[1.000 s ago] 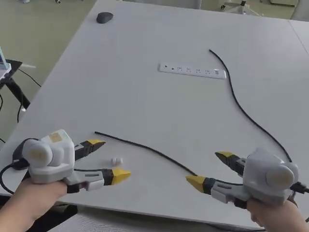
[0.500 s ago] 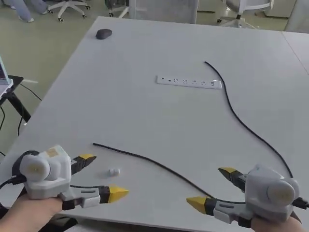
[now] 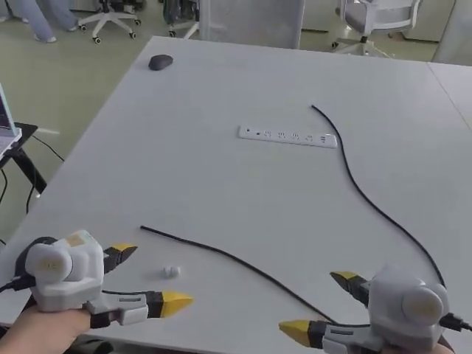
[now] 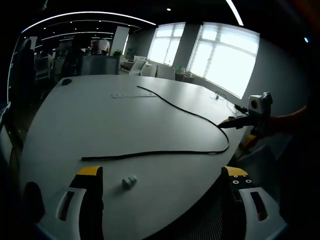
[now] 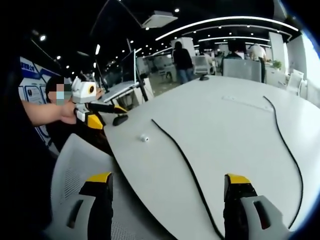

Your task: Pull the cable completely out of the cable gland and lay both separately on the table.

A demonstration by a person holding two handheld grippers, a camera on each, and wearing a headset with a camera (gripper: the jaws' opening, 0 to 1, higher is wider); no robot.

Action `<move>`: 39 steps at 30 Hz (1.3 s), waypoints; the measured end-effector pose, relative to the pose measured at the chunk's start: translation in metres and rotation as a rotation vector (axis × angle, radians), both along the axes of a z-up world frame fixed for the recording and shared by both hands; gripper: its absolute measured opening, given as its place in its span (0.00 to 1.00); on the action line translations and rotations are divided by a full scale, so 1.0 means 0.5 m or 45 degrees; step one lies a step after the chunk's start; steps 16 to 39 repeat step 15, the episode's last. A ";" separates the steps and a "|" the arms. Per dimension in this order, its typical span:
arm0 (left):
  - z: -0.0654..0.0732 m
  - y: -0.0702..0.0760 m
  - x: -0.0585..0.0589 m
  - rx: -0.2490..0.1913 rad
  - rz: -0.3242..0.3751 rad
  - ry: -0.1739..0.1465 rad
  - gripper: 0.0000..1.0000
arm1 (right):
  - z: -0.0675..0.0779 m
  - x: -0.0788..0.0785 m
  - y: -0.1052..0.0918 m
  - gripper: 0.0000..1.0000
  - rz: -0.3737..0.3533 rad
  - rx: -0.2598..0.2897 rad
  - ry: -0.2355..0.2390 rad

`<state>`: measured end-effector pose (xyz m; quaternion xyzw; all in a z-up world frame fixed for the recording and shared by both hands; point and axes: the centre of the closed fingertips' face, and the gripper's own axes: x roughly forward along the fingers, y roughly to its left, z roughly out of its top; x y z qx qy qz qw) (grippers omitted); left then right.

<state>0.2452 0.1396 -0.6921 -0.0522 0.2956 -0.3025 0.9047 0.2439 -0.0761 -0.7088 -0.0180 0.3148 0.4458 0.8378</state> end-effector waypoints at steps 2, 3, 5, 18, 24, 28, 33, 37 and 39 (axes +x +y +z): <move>0.002 -0.001 0.002 -0.006 -0.001 -0.001 0.98 | -0.005 -0.006 0.001 0.97 0.004 0.009 0.027; 0.003 -0.003 0.002 -0.009 -0.004 -0.001 0.98 | -0.008 -0.008 0.002 0.99 0.007 0.008 0.033; 0.003 -0.004 0.003 -0.004 -0.012 -0.002 0.98 | -0.011 -0.014 0.004 0.99 0.030 -0.009 0.028; -0.005 -0.003 0.004 0.001 -0.026 0.011 0.98 | -0.013 -0.011 0.014 0.99 0.050 -0.023 0.025; -0.005 -0.003 0.004 0.001 -0.026 0.011 0.98 | -0.013 -0.011 0.014 0.99 0.050 -0.023 0.025; -0.005 -0.003 0.004 0.001 -0.026 0.011 0.98 | -0.013 -0.011 0.014 0.99 0.050 -0.023 0.025; -0.005 -0.003 0.004 0.001 -0.026 0.011 0.98 | -0.013 -0.011 0.014 0.99 0.050 -0.023 0.025; -0.005 -0.003 0.004 0.001 -0.026 0.011 0.98 | -0.013 -0.011 0.014 0.99 0.050 -0.023 0.025; -0.005 -0.003 0.004 0.001 -0.026 0.011 0.98 | -0.013 -0.011 0.014 0.99 0.050 -0.023 0.025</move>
